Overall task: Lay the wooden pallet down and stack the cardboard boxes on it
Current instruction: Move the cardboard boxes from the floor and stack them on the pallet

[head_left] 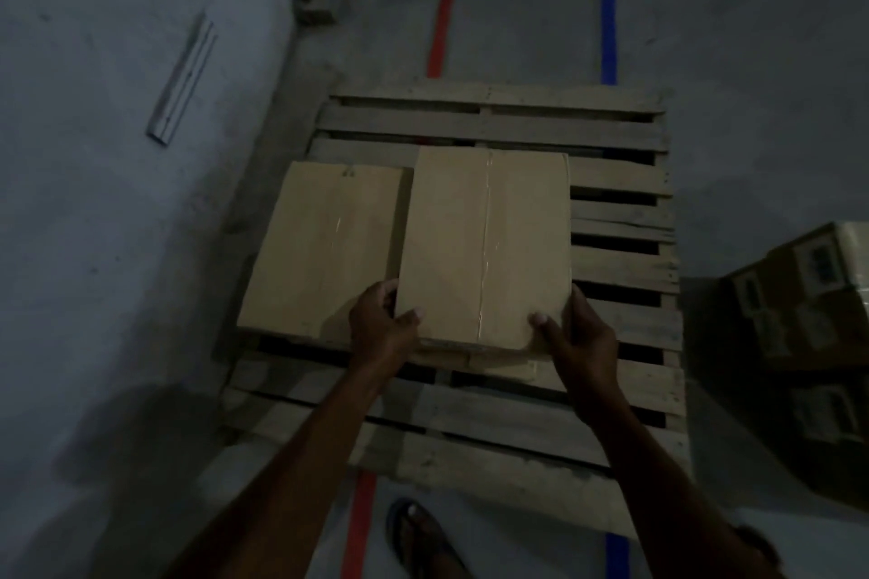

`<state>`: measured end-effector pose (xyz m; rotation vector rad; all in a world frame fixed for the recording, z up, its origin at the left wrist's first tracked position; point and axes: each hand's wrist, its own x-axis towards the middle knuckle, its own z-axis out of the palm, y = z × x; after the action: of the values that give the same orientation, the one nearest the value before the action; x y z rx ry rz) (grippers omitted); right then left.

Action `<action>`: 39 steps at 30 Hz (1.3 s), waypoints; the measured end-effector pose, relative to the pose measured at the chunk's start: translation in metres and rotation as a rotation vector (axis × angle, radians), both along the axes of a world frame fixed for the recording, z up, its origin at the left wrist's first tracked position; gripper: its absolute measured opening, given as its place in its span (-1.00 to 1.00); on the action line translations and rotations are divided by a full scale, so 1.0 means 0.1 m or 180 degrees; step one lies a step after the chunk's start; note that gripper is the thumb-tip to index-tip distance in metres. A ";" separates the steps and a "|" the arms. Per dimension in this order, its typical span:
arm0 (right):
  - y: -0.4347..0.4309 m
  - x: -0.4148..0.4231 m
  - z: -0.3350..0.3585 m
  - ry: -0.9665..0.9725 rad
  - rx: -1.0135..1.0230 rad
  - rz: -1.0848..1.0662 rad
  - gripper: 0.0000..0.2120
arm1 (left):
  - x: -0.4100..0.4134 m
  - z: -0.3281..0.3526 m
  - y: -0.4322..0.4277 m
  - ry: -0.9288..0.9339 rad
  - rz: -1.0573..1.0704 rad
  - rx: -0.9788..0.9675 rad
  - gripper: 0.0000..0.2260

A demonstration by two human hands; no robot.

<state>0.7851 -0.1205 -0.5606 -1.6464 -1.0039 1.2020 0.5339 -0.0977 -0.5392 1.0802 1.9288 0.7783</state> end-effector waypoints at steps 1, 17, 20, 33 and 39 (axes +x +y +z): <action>-0.06 -0.02 -0.04 0.0060 -0.0027 -0.0010 -0.46 | -0.02 -0.04 -0.02 0.0020 -0.0004 0.0005 -0.57; -0.21 -0.17 -0.24 -0.0675 -0.0343 0.0216 -0.33 | -0.04 -0.39 -0.20 0.1578 -0.0993 0.0648 -0.71; -0.21 -0.24 -0.26 -0.1974 -0.0080 0.0697 -0.37 | 0.02 -0.47 -0.27 0.2125 -0.1622 0.0921 -0.66; -0.15 -0.55 -0.34 -0.3088 0.0542 0.2147 -0.45 | 0.29 -0.59 -0.30 0.2578 -0.2503 0.0491 -0.48; -0.05 -0.35 -0.20 -0.2809 0.0381 0.2636 -0.40 | 0.53 -0.55 -0.23 0.2491 -0.2240 0.0341 -0.45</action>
<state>0.7500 -0.1259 -0.5801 -1.7227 -2.4237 0.8102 0.5864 -0.1205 -0.5939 2.1906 1.8605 0.0405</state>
